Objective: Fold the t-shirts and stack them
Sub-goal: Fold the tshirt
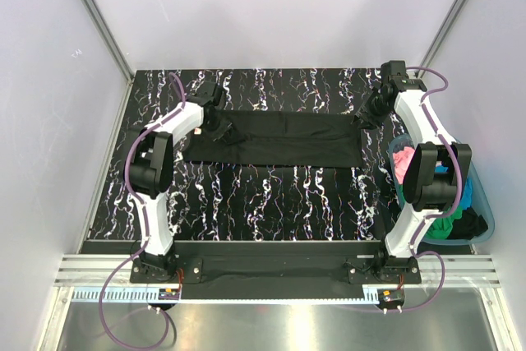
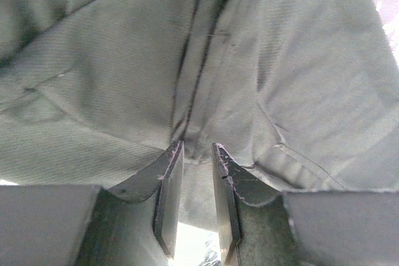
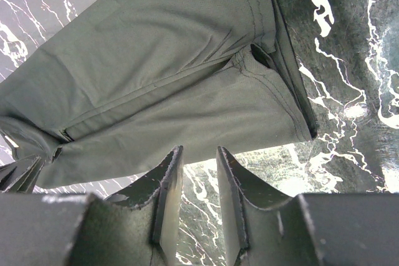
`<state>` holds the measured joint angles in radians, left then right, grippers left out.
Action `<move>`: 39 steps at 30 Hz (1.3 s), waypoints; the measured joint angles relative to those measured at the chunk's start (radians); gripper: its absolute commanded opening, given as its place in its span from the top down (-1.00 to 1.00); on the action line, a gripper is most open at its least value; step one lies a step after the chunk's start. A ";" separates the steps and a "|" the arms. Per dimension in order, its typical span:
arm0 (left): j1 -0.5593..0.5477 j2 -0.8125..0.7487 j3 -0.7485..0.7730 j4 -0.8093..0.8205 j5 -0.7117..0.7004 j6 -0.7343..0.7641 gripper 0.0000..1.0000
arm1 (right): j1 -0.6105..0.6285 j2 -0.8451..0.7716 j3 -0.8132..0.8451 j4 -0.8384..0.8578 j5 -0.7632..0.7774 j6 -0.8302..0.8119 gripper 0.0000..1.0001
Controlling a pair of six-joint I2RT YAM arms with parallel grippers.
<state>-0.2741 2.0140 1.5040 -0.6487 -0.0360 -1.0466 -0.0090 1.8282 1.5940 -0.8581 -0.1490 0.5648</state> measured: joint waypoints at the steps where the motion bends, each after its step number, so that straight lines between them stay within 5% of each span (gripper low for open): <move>1: -0.001 -0.001 0.000 -0.005 -0.009 0.000 0.37 | 0.000 0.000 0.000 0.000 0.000 0.000 0.30; 39: -0.010 -0.018 -0.065 0.066 -0.030 -0.028 0.52 | 0.000 0.000 0.001 0.000 0.000 0.001 0.31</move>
<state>-0.2836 1.9957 1.4391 -0.5823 -0.0658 -1.0744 -0.0090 1.8282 1.5948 -0.8577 -0.1493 0.5655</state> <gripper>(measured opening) 0.240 0.346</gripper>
